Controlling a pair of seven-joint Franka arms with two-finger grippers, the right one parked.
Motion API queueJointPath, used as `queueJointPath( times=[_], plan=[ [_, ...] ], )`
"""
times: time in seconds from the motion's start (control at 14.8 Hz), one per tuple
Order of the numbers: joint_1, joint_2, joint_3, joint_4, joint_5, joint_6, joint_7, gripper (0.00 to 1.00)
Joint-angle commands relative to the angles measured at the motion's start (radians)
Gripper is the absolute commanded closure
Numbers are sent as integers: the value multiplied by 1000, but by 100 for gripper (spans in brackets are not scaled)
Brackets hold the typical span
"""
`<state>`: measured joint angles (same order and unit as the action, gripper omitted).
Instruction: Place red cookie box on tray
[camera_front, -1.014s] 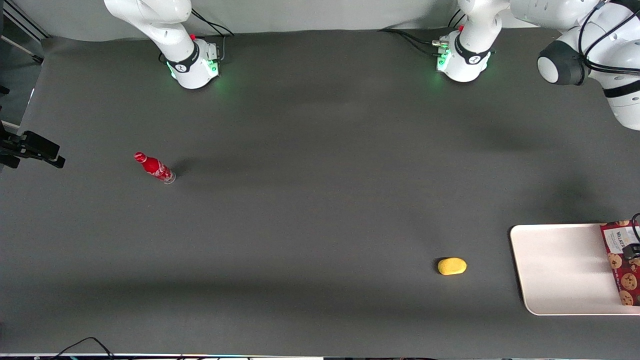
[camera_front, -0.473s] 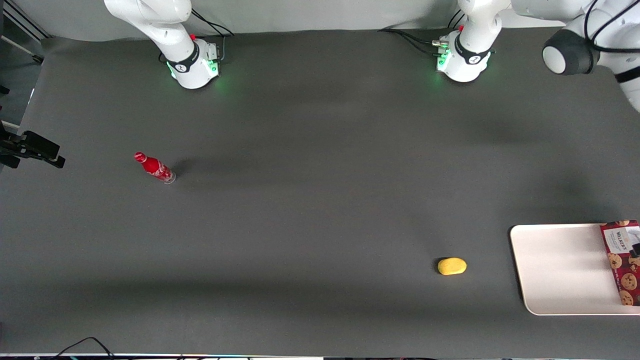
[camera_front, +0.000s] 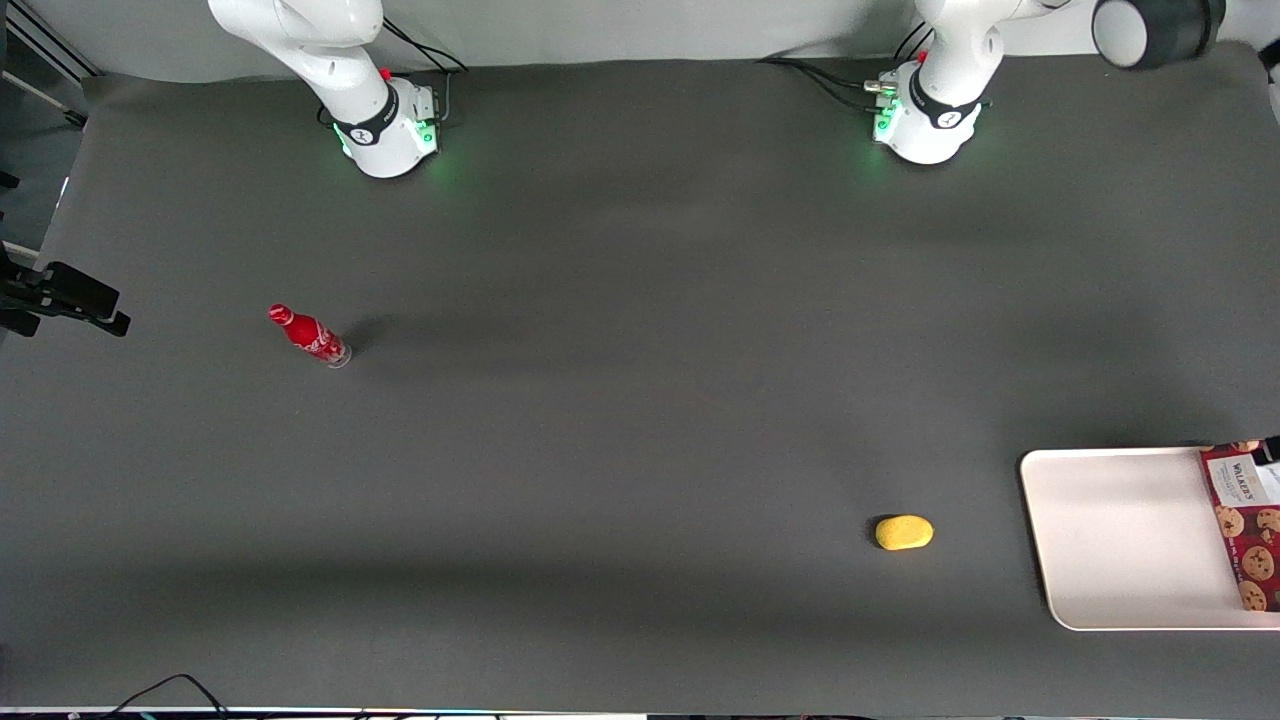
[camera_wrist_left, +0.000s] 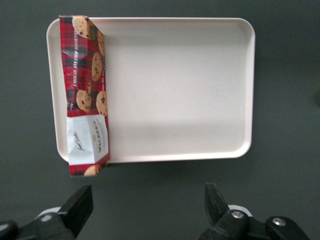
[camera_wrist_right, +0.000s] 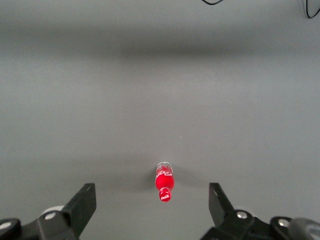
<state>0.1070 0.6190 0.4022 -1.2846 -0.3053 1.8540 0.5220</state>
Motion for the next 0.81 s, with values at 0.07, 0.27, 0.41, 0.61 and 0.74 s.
queueJointPath(
  times=[0.07, 0.27, 0.41, 0.61, 0.74],
  plan=[
    [-154, -326, -5, -272, 164, -96, -137, 0],
    [-148, -483, -164, -365, 290, -151, -288, 0],
    [-148, -612, -219, -493, 304, -131, -336, 0],
    [-144, -723, -279, -568, 304, -131, -341, 0],
    [-138, -769, -305, -570, 302, -150, -355, 0]
  ],
)
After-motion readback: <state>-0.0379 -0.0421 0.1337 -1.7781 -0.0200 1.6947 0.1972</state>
